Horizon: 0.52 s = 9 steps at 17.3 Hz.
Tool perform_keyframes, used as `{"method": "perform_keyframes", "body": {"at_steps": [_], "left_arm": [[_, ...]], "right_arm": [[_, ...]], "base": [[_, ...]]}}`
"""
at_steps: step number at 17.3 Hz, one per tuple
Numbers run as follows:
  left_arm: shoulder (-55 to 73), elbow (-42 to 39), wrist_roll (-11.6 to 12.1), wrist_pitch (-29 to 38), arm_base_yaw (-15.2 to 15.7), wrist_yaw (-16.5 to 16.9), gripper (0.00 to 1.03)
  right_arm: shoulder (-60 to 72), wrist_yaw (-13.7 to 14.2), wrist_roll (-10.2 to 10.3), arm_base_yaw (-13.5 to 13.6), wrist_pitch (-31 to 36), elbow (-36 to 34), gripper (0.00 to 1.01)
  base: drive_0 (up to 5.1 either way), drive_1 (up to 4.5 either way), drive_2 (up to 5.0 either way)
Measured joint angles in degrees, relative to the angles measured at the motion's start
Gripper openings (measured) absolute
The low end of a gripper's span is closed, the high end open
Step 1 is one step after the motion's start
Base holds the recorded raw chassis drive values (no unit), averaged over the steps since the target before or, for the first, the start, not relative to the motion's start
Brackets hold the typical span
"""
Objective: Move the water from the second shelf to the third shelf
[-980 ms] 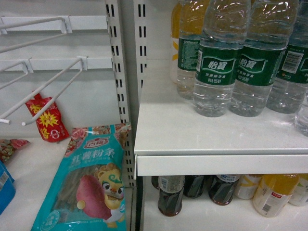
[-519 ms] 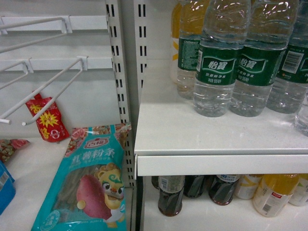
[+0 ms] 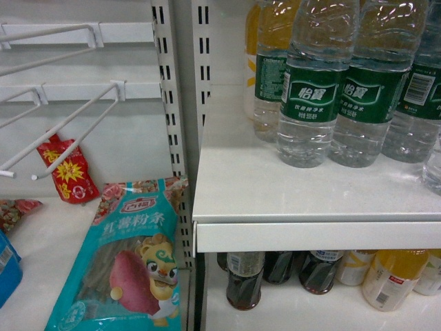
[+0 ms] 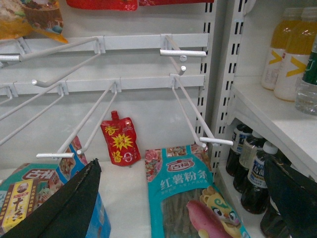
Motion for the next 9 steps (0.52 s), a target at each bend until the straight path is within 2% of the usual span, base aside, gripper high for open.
{"method": "perform_keyframes", "body": {"at_steps": [2, 3, 5, 6, 7, 9], "left_arm": [[0.00, 0.00, 0.00, 0.00, 0.00, -0.02, 0.98], [0.00, 0.00, 0.00, 0.00, 0.00, 0.00, 0.98], [0.00, 0.00, 0.00, 0.00, 0.00, 0.00, 0.98], [0.00, 0.00, 0.00, 0.00, 0.00, 0.00, 0.98], [0.00, 0.00, 0.00, 0.00, 0.00, 0.00, 0.98], [0.00, 0.00, 0.00, 0.00, 0.00, 0.00, 0.98]], "right_arm": [[0.00, 0.00, 0.00, 0.00, 0.00, 0.00, 0.65], [0.00, 0.00, 0.00, 0.00, 0.00, 0.00, 0.78], [0.00, 0.00, 0.00, 0.00, 0.00, 0.00, 0.97], [0.00, 0.00, 0.04, 0.00, 0.00, 0.00, 1.00], [0.00, 0.00, 0.02, 0.00, 0.00, 0.00, 0.97], [0.00, 0.00, 0.02, 0.00, 0.00, 0.00, 0.98]], "base": [[0.0, 0.00, 0.0], [0.0, 0.00, 0.0], [0.0, 0.00, 0.0], [0.0, 0.00, 0.0], [0.0, 0.00, 0.0], [0.0, 0.00, 0.0]]}}
